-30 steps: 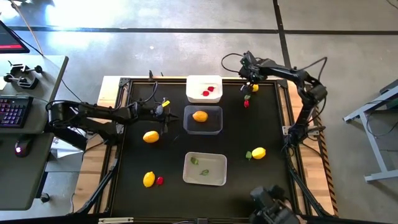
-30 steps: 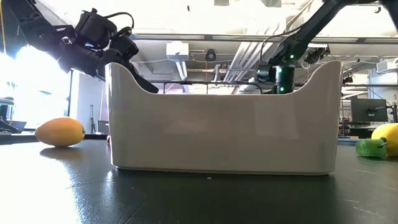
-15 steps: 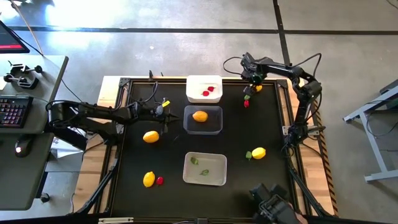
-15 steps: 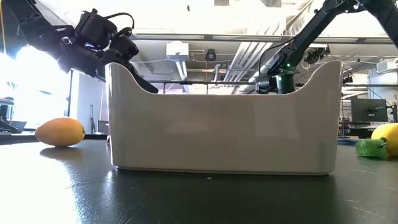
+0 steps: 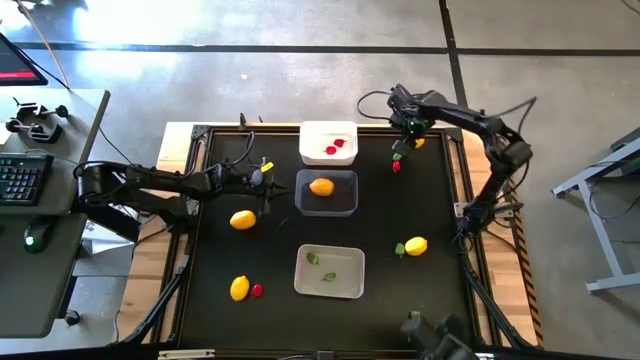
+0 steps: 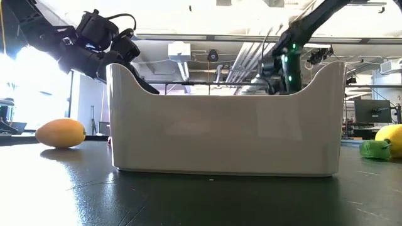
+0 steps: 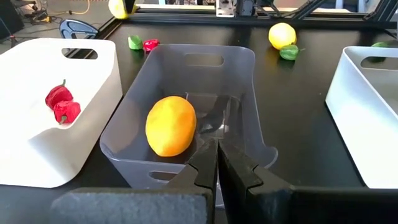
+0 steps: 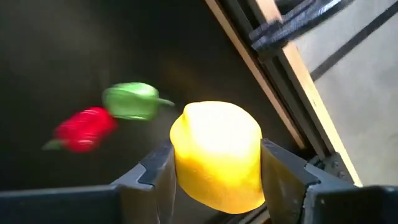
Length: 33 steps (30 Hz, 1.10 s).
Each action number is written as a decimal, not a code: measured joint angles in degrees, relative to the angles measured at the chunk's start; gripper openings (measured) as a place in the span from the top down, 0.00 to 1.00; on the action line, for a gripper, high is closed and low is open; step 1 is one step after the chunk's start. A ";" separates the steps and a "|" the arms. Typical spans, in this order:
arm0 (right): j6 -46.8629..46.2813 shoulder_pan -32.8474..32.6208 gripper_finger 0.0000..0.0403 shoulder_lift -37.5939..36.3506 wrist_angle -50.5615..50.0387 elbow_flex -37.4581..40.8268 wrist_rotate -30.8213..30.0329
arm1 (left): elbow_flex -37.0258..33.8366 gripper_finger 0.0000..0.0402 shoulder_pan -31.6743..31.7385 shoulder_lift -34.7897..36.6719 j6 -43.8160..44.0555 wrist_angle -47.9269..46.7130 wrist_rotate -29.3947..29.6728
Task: Sort produce into baskets
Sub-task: Put the yellow lemon into the transparent bin
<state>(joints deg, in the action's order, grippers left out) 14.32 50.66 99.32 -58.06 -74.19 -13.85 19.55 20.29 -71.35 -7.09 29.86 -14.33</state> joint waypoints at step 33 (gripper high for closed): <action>7.82 -38.01 0.52 4.60 21.50 0.00 9.36 | 0.00 1.00 0.00 0.00 1.03 -0.02 0.19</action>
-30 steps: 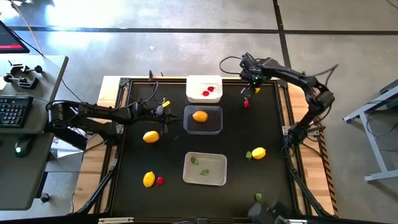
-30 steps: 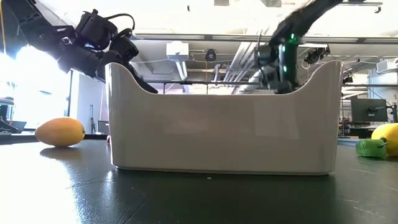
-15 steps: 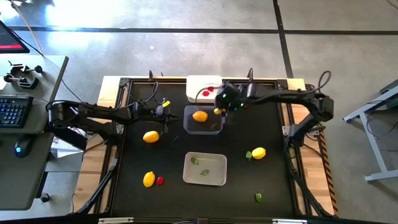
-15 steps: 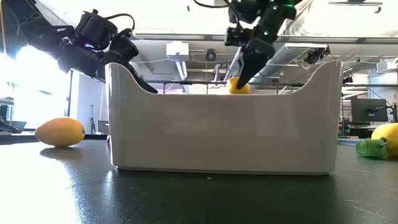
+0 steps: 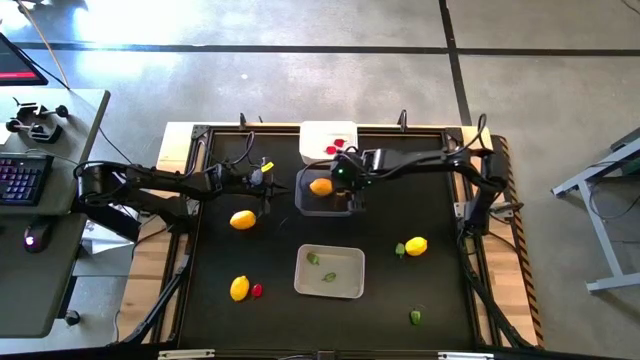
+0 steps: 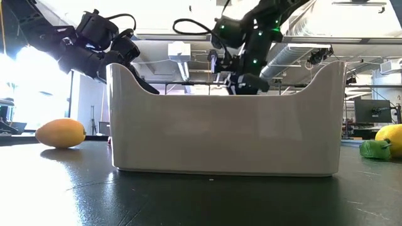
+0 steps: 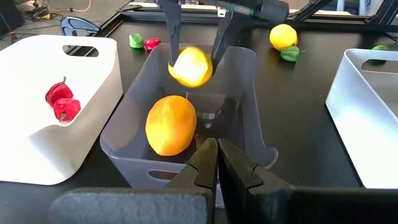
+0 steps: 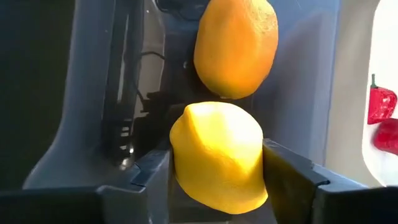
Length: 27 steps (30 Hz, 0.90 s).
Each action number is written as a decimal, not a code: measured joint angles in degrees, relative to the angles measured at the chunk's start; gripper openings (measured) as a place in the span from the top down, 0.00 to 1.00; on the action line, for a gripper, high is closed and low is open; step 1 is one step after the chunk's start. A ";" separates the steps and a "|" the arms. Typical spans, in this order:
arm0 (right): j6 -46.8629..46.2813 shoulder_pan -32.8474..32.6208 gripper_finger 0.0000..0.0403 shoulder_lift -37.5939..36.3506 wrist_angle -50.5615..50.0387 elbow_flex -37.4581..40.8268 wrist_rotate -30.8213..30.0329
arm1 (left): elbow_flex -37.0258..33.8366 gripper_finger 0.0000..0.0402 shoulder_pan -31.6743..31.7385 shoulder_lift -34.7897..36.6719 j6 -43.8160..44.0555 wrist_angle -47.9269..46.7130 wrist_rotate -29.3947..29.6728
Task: Sort produce into baskets
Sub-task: Put the yellow lemon into the transparent bin, then put the red chili pepper into the white bin
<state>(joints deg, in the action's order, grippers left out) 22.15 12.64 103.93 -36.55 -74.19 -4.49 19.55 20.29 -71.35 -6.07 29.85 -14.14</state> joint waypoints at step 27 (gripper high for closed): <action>-8.21 -3.50 0.62 -6.72 0.67 -1.71 -8.22 | 0.04 0.97 -0.55 1.01 4.94 -8.59 17.38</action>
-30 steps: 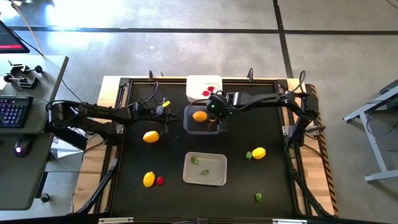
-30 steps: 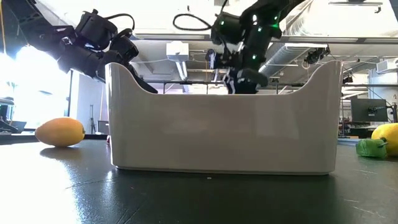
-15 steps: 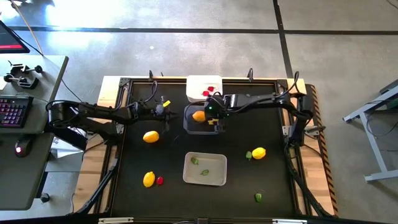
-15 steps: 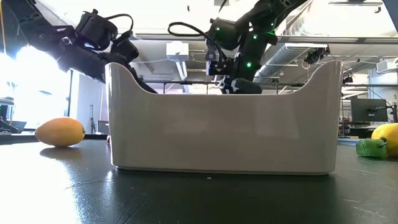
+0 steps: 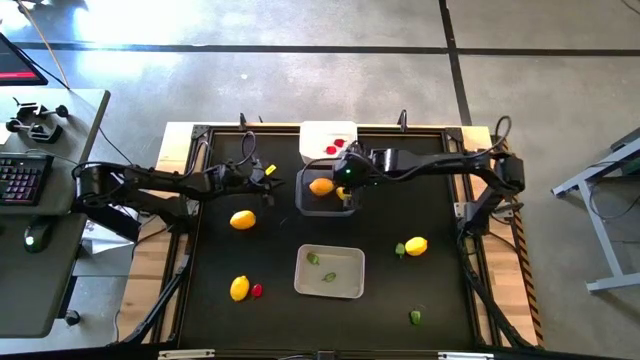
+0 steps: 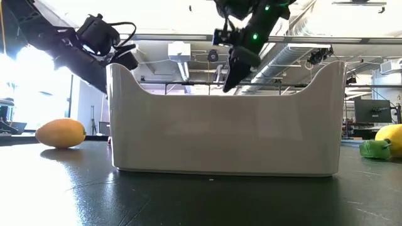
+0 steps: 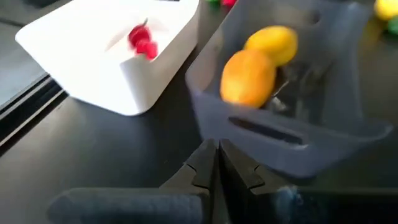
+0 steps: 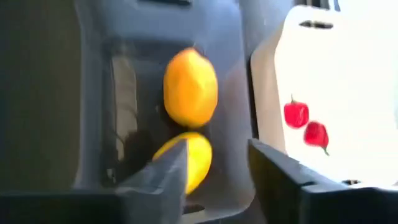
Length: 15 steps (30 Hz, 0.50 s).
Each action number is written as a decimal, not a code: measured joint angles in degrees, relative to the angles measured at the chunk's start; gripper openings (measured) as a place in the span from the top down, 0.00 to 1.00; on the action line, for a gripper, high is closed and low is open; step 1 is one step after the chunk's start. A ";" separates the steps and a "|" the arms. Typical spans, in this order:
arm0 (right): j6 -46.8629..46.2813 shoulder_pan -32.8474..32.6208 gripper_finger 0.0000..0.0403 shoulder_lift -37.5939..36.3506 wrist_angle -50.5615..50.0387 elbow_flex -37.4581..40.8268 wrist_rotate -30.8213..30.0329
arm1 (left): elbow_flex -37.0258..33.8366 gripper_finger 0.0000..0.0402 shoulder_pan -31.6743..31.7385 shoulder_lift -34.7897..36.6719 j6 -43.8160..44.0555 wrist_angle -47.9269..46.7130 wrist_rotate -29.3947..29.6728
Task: Sort produce into baskets
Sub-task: Put the red chili pepper into the white bin
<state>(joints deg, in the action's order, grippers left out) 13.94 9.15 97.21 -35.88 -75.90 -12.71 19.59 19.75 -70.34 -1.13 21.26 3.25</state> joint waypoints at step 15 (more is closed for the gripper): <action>-7.74 0.17 0.92 -15.36 16.23 16.70 -4.75 | 9.40 0.66 -3.82 4.15 6.81 -33.63 16.32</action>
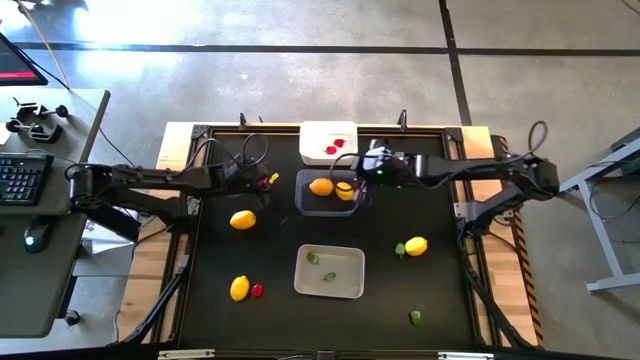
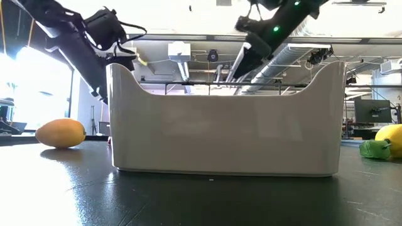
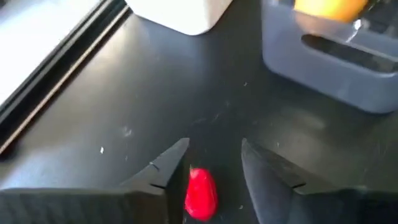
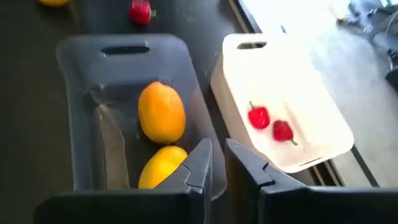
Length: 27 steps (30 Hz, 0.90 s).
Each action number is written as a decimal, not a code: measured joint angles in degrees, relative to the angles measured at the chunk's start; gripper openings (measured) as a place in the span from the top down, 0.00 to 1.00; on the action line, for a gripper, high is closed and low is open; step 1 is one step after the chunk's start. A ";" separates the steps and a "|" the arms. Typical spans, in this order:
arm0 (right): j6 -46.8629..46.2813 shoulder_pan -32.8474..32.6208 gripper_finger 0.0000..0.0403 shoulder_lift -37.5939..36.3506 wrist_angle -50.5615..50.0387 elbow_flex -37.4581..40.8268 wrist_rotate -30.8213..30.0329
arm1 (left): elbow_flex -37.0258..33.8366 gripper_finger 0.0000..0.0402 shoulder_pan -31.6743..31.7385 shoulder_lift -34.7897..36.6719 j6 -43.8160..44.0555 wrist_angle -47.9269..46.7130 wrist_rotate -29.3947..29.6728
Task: Sort produce into baskets
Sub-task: Put the red chili pepper into the white bin
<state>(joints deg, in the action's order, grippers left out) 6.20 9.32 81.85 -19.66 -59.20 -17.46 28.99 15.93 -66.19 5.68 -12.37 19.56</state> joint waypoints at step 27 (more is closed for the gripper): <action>2.84 0.01 1.00 -9.93 10.62 9.55 -4.08 | 0.22 0.50 3.22 -11.93 9.11 -3.71 1.57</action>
<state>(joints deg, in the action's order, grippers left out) 9.04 9.33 71.92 -9.04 -49.65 -21.54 29.21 19.15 -78.12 14.79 -16.08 21.13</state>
